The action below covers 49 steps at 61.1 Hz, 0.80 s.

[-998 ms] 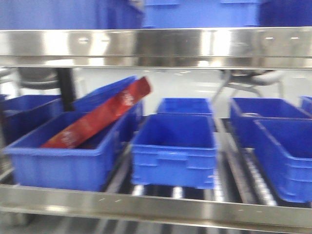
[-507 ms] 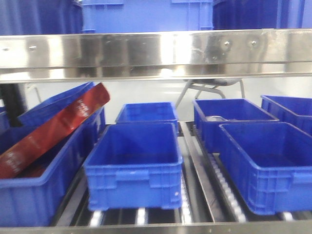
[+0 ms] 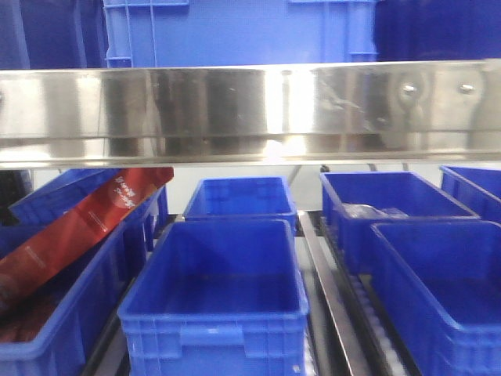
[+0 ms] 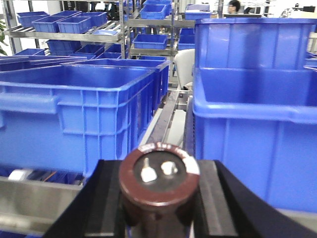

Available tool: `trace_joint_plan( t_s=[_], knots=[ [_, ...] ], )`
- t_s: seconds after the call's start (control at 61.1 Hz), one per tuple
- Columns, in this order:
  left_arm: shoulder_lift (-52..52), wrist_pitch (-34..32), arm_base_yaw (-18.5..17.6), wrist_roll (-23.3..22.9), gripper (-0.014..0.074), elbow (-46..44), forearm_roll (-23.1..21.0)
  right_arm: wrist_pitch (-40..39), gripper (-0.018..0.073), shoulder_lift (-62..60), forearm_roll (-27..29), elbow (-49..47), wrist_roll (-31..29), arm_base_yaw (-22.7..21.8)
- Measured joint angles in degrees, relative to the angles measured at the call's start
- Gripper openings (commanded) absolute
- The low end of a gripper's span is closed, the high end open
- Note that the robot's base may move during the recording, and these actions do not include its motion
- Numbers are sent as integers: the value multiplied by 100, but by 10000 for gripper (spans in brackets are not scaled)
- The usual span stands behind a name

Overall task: Place cylindrical capacitor in blue bin on shelf
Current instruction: 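Drive the base up to the shelf of blue bins, then lower the left gripper over a blue bin and release the orange cylinder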

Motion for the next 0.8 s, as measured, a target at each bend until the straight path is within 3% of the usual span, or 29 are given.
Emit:
trace_joint_plan(
  t_s=[0.801],
  knots=[
    [0, 0, 0, 0, -111, 0, 0, 0, -57, 0, 0, 0, 0, 0]
  ],
)
